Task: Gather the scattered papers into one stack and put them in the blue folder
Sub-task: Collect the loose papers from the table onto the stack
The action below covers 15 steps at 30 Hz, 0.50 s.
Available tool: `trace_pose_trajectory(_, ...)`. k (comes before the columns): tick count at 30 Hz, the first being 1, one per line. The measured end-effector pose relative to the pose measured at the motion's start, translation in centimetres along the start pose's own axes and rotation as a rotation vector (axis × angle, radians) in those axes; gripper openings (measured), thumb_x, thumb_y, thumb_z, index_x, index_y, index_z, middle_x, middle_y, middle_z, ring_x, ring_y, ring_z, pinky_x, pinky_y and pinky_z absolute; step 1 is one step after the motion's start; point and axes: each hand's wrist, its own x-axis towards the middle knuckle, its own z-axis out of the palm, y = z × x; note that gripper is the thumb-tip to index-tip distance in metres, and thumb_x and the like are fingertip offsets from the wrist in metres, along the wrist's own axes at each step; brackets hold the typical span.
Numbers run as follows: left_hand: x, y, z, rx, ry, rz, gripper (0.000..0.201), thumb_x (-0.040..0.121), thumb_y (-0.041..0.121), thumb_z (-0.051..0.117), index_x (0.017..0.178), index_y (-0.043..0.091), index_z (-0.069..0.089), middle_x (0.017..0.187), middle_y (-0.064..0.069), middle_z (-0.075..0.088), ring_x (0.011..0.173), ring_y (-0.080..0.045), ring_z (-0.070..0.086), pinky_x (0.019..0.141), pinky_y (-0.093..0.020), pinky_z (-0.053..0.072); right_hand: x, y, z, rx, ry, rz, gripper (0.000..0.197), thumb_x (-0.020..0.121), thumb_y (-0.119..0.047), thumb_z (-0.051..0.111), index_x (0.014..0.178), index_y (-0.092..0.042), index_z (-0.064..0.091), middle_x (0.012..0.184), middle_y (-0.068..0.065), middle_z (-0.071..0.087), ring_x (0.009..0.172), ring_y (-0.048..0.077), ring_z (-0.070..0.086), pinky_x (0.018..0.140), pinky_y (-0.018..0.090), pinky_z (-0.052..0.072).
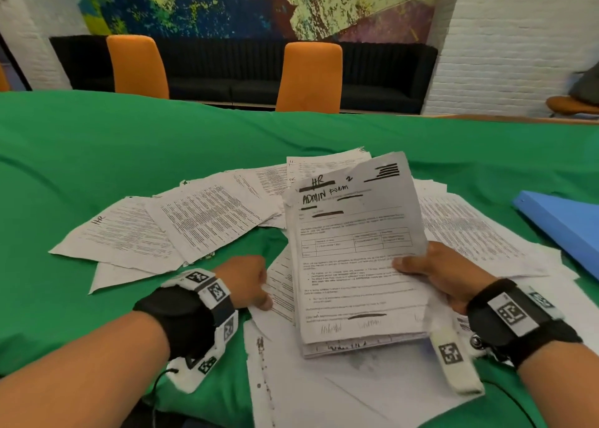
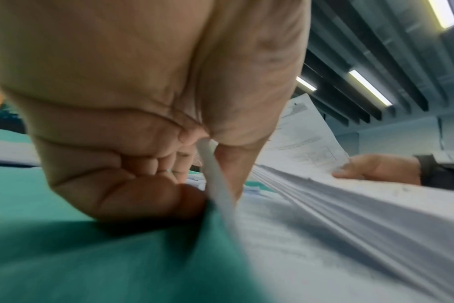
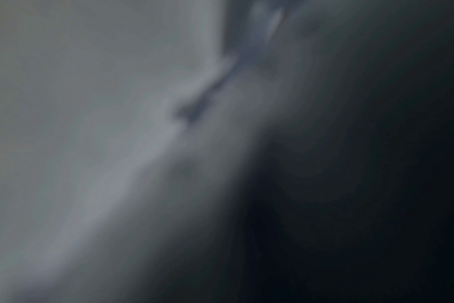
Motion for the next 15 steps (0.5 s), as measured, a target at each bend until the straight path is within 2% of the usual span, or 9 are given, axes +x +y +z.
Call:
trace_pose_trajectory(2, 0.0, -0.5, -0.3, -0.040, -0.010, 0.003, 0.066, 0.077, 0.029, 0.082, 0.132, 0.020, 0.046, 0.111, -0.004, 0.060, 0.096, -0.021, 0.059, 0.073, -0.029, 0.047, 0.0, -0.1, -0.4, -0.023, 0.004, -0.011, 0.029, 0.095, 0.000, 0.061, 0.122, -0.011, 0.066, 0.112, 0.010, 0.079, 0.099, 0.031, 0.077, 0.088, 0.043, 0.062)
trace_pose_trajectory(4, -0.1, -0.9, -0.7, -0.051, 0.029, 0.006, 0.073, 0.079, 0.024, 0.079, 0.142, 0.017, 0.043, 0.125, -0.006, 0.061, 0.107, -0.025, 0.061, 0.086, -0.033, 0.052, -0.1, -0.3, -0.5, -0.029, -0.002, -0.020, 0.031, 0.095, 0.000, 0.061, 0.124, -0.011, 0.065, 0.113, 0.011, 0.079, 0.100, 0.032, 0.077, 0.091, 0.046, 0.060)
trace_pose_trajectory(5, -0.2, -1.1, -1.2, -0.052, 0.075, 0.015, 0.061, 0.081, 0.023, 0.076, 0.136, 0.015, 0.051, 0.124, -0.006, 0.063, 0.107, -0.025, 0.063, 0.088, -0.034, 0.054, -0.1, -0.4, -0.5, -0.026, -0.010, -0.023, 0.031, 0.095, 0.000, 0.061, 0.124, -0.011, 0.065, 0.113, 0.011, 0.079, 0.100, 0.033, 0.077, 0.090, 0.045, 0.060)
trace_pose_trajectory(6, -0.2, -1.2, -1.8, -0.080, 0.136, 0.026, 0.041, 0.084, 0.020, 0.072, 0.124, 0.013, 0.061, 0.118, -0.006, 0.067, 0.102, -0.024, 0.066, 0.087, -0.036, 0.056, -0.1, -0.5, -0.5, -0.022, -0.022, -0.027, 0.032, 0.094, 0.000, 0.062, 0.124, -0.012, 0.065, 0.114, 0.011, 0.079, 0.100, 0.033, 0.077, 0.088, 0.043, 0.062)
trace_pose_trajectory(8, -0.5, -1.2, -3.3, -0.224, 0.215, 0.050, 0.006, 0.091, 0.015, 0.064, 0.097, 0.016, 0.066, 0.102, -0.007, 0.072, 0.090, -0.022, 0.069, 0.080, -0.037, 0.060, -0.2, -0.6, -0.2, -0.016, -0.065, -0.034, 0.034, 0.093, 0.000, 0.062, 0.125, -0.011, 0.065, 0.116, 0.011, 0.078, 0.103, 0.033, 0.076, 0.087, 0.040, 0.063)
trace_pose_trajectory(9, -0.7, -1.1, -4.0, -0.308, 0.245, 0.065, 0.004, 0.092, 0.015, 0.062, 0.091, 0.017, 0.064, 0.100, -0.008, 0.071, 0.088, -0.022, 0.069, 0.077, -0.036, 0.060, -0.2, -0.6, 0.0, -0.014, -0.086, -0.036, 0.035, 0.092, 0.000, 0.063, 0.125, -0.010, 0.065, 0.117, 0.012, 0.078, 0.104, 0.033, 0.076, 0.088, 0.040, 0.062)
trace_pose_trajectory(11, -0.8, -1.1, -5.2, -0.515, 0.263, 0.093, 0.004, 0.092, 0.018, 0.064, 0.091, 0.014, 0.066, 0.102, -0.011, 0.072, 0.089, -0.025, 0.069, 0.079, -0.037, 0.059, -0.2, -0.7, 0.5, -0.011, -0.108, -0.042, 0.035, 0.090, 0.002, 0.063, 0.123, -0.008, 0.066, 0.117, 0.013, 0.077, 0.105, 0.034, 0.075, 0.091, 0.042, 0.061)
trace_pose_trajectory(13, -1.4, -0.8, -6.0, -0.808, 0.203, 0.123, 0.013, 0.086, 0.017, 0.069, 0.098, 0.013, 0.072, 0.105, -0.012, 0.075, 0.097, -0.032, 0.071, 0.086, -0.049, 0.059, -0.2, -0.8, 0.9, -0.007, -0.109, -0.061, 0.035, 0.089, 0.003, 0.063, 0.122, -0.008, 0.067, 0.117, 0.014, 0.077, 0.105, 0.035, 0.075, 0.093, 0.043, 0.060)
trace_pose_trajectory(15, -2.1, -0.4, -6.5, -1.059, 0.133, 0.168, 0.021, 0.084, 0.006, 0.068, 0.103, 0.014, 0.074, 0.109, -0.013, 0.075, 0.103, -0.037, 0.070, 0.089, -0.057, 0.056, -0.3, -0.7, 1.2, 0.037, -0.099, -0.083, 0.038, 0.085, 0.002, 0.064, 0.123, -0.006, 0.066, 0.118, 0.016, 0.077, 0.106, 0.037, 0.074, 0.092, 0.044, 0.061)
